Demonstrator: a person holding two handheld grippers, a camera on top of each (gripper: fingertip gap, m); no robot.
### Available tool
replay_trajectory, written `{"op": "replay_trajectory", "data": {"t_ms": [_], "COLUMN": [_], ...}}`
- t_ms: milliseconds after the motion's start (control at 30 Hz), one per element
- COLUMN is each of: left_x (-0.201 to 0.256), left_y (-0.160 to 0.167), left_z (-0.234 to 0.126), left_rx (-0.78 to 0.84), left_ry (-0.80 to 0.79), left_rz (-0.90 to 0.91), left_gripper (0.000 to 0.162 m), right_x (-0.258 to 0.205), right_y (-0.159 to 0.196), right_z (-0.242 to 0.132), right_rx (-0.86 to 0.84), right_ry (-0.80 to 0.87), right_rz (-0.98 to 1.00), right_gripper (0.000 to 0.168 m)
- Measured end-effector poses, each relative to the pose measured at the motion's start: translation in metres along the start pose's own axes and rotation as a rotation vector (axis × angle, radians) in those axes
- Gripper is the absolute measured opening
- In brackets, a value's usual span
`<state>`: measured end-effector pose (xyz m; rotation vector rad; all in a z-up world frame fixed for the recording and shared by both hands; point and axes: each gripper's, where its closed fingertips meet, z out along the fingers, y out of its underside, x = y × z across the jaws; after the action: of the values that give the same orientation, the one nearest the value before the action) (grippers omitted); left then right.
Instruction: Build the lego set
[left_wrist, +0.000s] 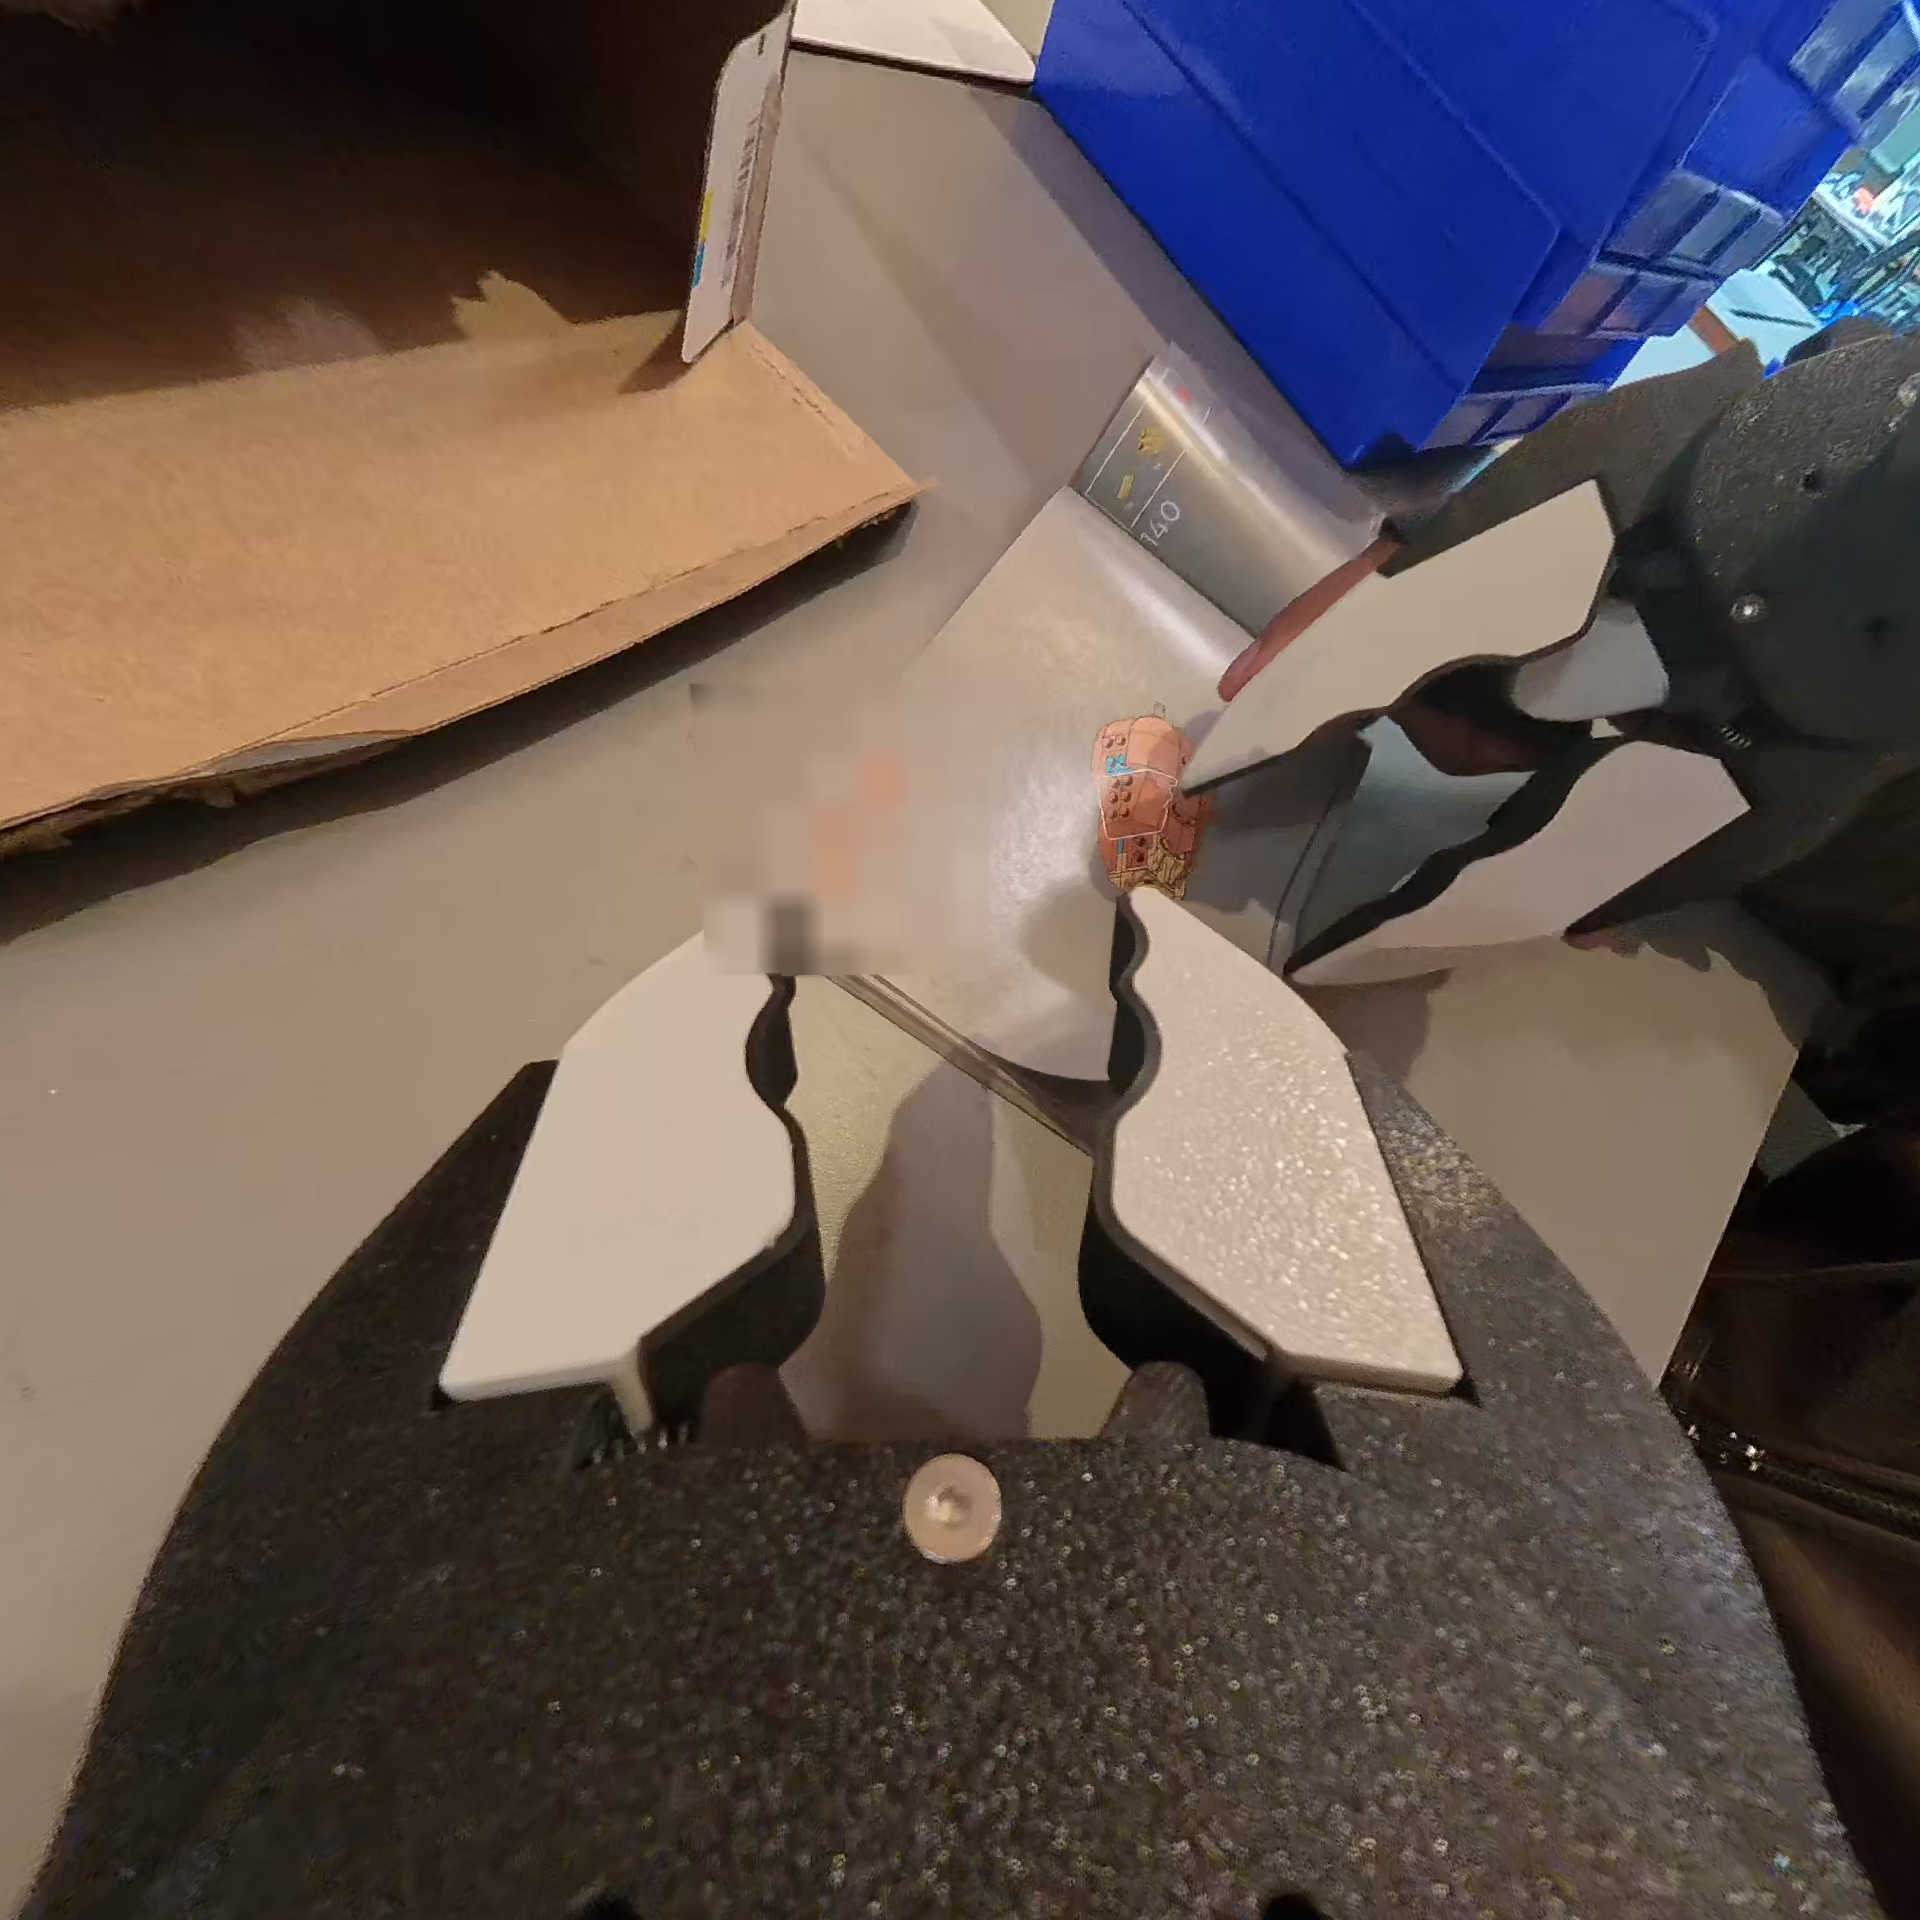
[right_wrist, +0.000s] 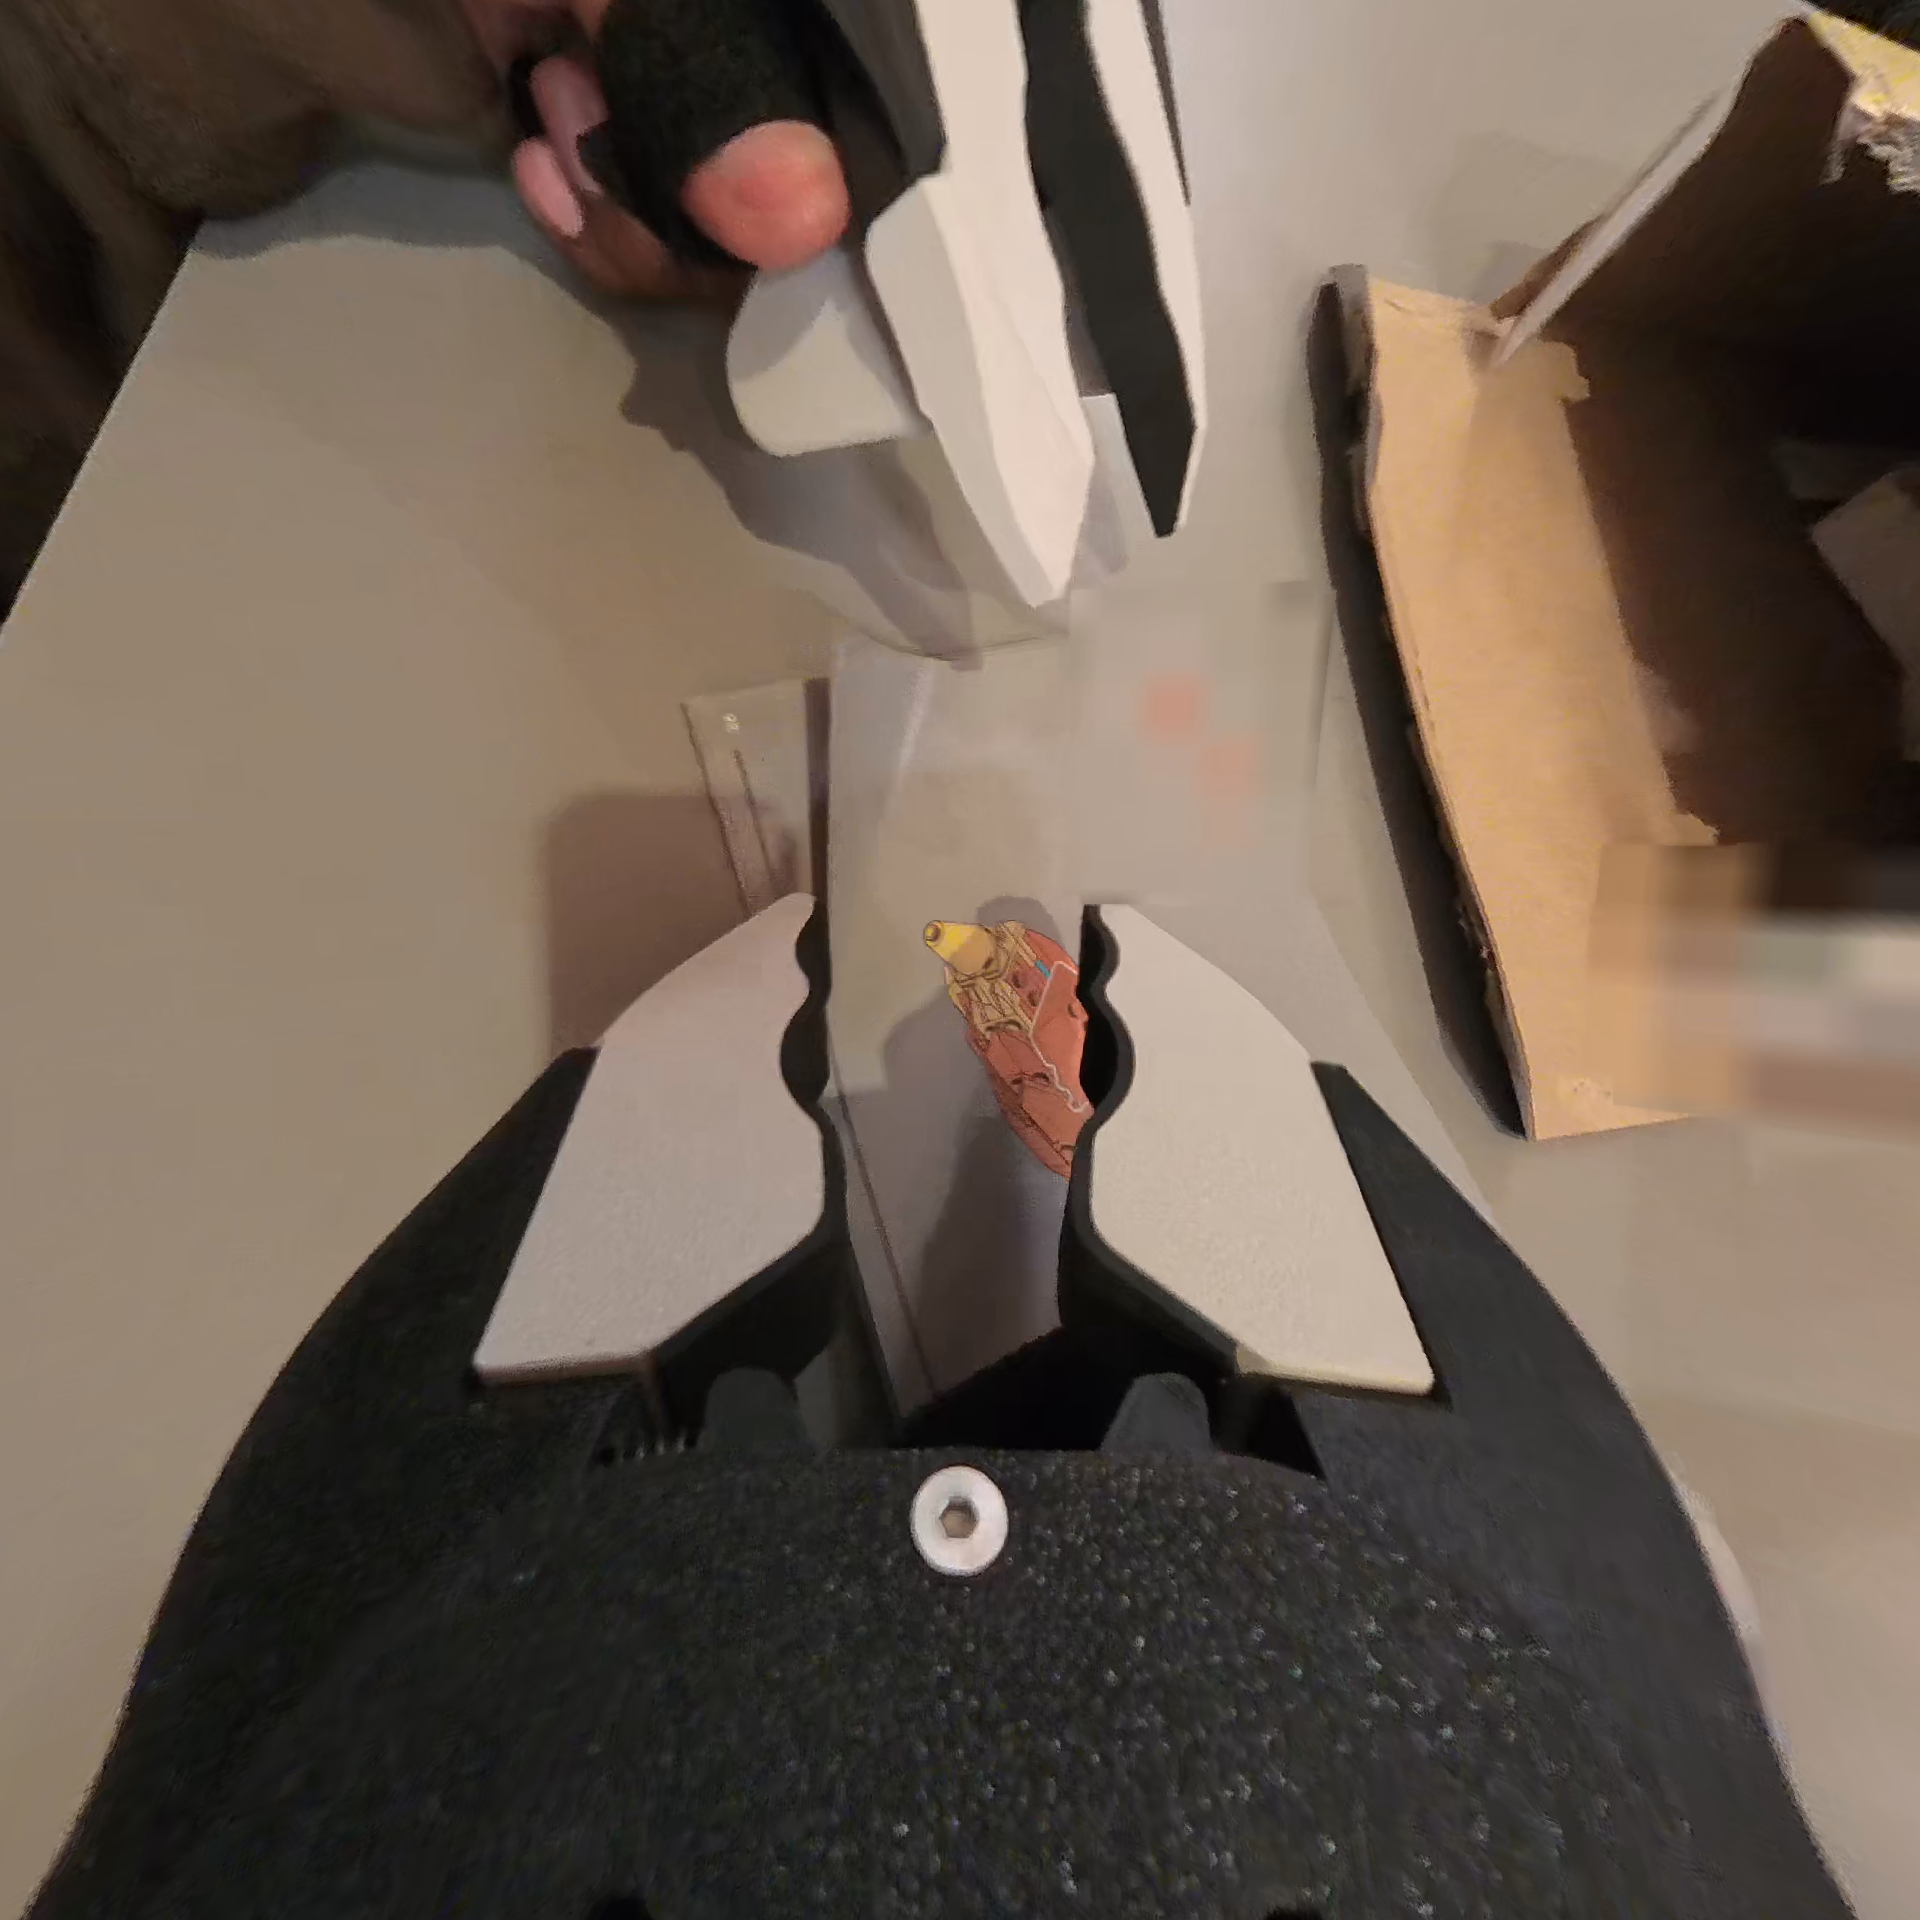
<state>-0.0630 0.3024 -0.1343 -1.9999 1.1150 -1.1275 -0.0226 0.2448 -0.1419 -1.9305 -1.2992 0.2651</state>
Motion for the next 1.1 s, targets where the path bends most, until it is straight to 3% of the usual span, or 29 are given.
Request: {"op": "replay_trajectory", "data": {"t_ms": [33, 400, 667, 1100], "left_x": [0.000, -0.001, 0.010, 0.037], "left_y": [-0.001, -0.006, 0.010, 0.022], "left_z": [0.000, -0.004, -0.002, 0.020], "left_rx": [0.004, 0.041, -0.053, -0.156], "left_ry": [0.002, 0.002, 0.010, 0.069], "left_rz": [0.000, 0.018, 0.131, 0.211], "left_gripper": [0.059, 0.059, 0.058, 0.042], "right_x": [0.002, 0.003, -0.005, -0.014], "right_y": [0.000, 0.014, 0.014, 0.006], "right_z": [-0.001, -0.007, -0.004, -0.002], "right_rx": [-0.001, -0.068, -0.058, -0.017], "right_ry": [0.015, 0.094, 0.074, 0.042], "right_rz": [0.004, 0.094, 0.139, 0.152], "right_gripper": [0.045, 0.033, 0.030, 0.033]}}
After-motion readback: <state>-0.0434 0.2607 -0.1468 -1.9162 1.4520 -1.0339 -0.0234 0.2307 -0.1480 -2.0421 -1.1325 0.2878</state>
